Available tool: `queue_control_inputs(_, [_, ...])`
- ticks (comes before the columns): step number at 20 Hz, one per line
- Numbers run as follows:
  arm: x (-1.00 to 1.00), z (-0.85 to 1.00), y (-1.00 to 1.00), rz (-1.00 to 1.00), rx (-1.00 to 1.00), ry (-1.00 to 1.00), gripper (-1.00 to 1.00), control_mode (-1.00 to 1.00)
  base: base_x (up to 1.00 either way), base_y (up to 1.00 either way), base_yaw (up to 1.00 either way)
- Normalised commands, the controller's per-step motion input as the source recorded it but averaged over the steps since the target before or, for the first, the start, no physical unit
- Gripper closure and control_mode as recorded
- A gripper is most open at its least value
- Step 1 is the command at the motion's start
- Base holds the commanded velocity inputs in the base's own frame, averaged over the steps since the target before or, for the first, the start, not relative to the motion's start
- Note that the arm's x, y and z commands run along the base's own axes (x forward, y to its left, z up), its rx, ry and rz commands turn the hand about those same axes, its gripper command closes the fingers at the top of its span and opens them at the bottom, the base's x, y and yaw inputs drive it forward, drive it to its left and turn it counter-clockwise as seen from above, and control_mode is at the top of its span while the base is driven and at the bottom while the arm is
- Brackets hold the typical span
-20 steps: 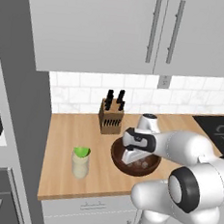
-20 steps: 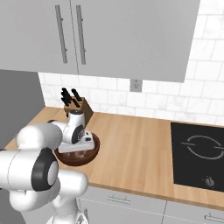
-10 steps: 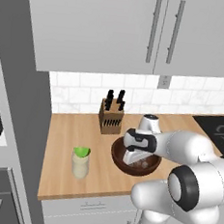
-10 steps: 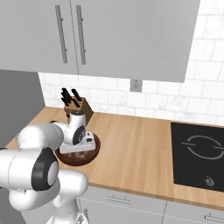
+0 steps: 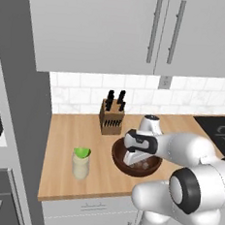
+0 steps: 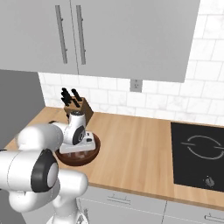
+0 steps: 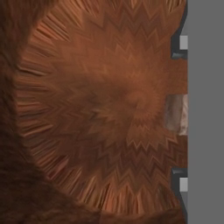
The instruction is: Grab a lemon wedge from the fridge and one ice cube from the ice bowl, and put them in the glass of lemonade.
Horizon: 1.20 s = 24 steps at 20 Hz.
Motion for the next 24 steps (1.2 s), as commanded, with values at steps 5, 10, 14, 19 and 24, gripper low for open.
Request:
queue_control_inputs(5, [-0.09,0.0,0.0,0.0,0.0,0.0,-1.0,-1.0,0.0,0.0,0.0])
queue_control_inputs(10, [-0.05,0.0,0.0,0.0,0.0,0.0,-1.0,-1.0,0.0,0.0,0.0])
queue_control_inputs(14, [-0.04,0.05,0.0,0.0,0.0,-0.05,-1.0,-1.0,0.0,0.0,0.0])
queue_control_inputs(19, [0.0,0.03,0.0,0.0,0.0,-0.02,-1.0,-1.0,0.0,0.0,0.0])
queue_control_inputs(24, [-0.04,0.0,0.0,0.0,0.0,0.0,-1.0,-1.0,0.0,0.0,0.0])
